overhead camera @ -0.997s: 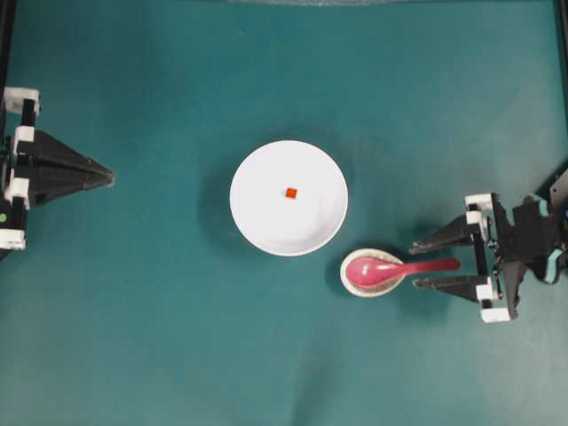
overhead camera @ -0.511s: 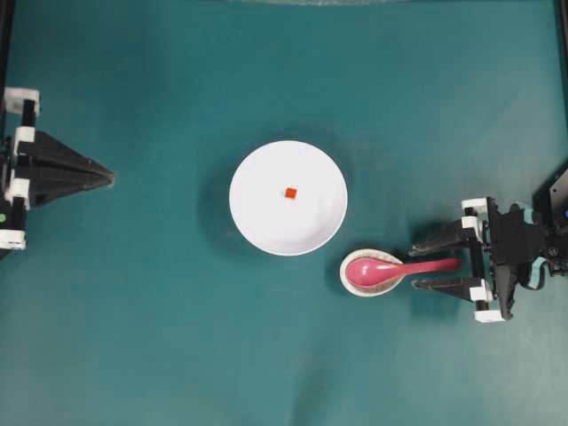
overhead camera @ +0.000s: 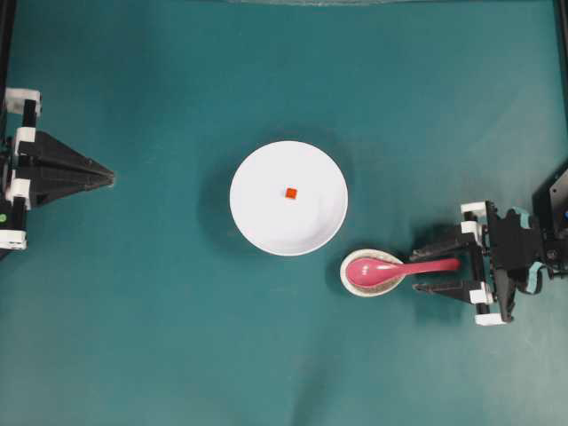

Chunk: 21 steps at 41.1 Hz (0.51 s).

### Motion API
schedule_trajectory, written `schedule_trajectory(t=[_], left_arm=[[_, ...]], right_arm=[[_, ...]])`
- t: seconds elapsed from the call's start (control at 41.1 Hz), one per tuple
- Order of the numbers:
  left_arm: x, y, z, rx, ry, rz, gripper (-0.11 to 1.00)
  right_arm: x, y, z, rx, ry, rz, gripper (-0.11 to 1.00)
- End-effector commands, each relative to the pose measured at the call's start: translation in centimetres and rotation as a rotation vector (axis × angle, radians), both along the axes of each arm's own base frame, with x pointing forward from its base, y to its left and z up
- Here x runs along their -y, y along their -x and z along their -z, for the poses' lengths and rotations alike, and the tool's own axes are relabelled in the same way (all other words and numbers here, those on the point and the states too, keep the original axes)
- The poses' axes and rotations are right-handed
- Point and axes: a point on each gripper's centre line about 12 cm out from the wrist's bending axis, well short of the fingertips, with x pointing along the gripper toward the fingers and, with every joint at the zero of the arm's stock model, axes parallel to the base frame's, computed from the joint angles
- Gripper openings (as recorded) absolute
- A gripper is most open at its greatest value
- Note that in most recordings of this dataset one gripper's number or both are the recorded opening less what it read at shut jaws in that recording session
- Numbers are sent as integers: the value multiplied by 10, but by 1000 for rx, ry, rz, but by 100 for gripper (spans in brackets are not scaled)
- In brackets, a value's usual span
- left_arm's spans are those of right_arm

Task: Grip the spoon and scoop the red block from the bowl with right arm.
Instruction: 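Close the right gripper on the end of the pink spoon handle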

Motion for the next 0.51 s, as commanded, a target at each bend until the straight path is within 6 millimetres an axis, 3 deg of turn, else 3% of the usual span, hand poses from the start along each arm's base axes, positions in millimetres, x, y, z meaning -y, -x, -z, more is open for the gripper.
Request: schedule_trajectory(t=[0.0,0.243,0.486], left_arm=[[0,-3,-9,26,-1,2,1],[0,-3,-9,26,-1,2,1],[0,-3,-9,26,0,1,1]], right_arm=[[-2,-2,-3,17,-8,-2,54],[-2,-2,-3,18,-8,-2,40],[-2,-3,-3,16,-9,-1,39]])
